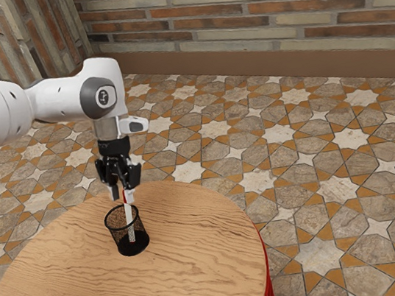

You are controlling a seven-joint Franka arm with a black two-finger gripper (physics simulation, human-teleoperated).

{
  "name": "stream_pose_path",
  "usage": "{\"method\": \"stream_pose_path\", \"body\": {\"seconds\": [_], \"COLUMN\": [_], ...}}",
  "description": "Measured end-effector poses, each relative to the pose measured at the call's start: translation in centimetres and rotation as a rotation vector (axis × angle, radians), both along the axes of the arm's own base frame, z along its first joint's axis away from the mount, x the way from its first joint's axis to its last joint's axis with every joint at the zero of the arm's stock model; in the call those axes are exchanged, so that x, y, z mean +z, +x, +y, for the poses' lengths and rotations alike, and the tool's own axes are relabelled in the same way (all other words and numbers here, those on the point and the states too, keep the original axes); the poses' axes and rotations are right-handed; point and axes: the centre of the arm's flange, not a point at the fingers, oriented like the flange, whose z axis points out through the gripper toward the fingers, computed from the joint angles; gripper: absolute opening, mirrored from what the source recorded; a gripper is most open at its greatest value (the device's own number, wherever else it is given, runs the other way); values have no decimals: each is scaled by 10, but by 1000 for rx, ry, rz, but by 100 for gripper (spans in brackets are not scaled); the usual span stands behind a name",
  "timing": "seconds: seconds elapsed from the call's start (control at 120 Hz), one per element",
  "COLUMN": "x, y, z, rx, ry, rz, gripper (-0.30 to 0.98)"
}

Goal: Take the marker out of the pen holder and place it to the left of the pen holder.

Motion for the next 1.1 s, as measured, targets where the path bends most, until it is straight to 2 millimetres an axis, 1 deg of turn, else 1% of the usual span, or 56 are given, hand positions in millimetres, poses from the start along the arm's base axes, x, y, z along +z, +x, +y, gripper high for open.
{"method": "stream_pose_path", "body": {"seconds": [0.067, 0.133, 0.258, 0.308, 0.375, 0.408, 0.508, 0.55, 0.6, 0.65, 0.708, 0.792, 0.808, 0.967, 1.05, 1.1], "x": [0, 1, 4, 12, 36, 55, 127, 150, 165, 169, 161, 135, 128, 38, 6, -8], "y": [0, 0, 0, -1, -5, -9, -29, -39, -49, -56, -62, -68, -69, -71, -73, -72], "z": [0, 0, 0, 0, -1, -1, -1, 3, 9, 14, 24, 49, 52, 80, 85, 86], "rx": [4, 9, 17, 19, 21, 22, 24, 26, 30, 31, 40, 74, 78, 104, 104, 102], "ry": [5, 8, 14, 17, 20, 21, 29, 40, 57, 75, 94, 111, 114, 148, 156, 159], "rz": [0, 0, -2, -12, -35, -53, -124, -136, -124, -89, -22, 91, 115, 361, 439, 471], "gripper": [13, 6, -2, -3, -5, -6, -7, -8, -8, -8, -8, -9, -9, -9, -8, -7]}}
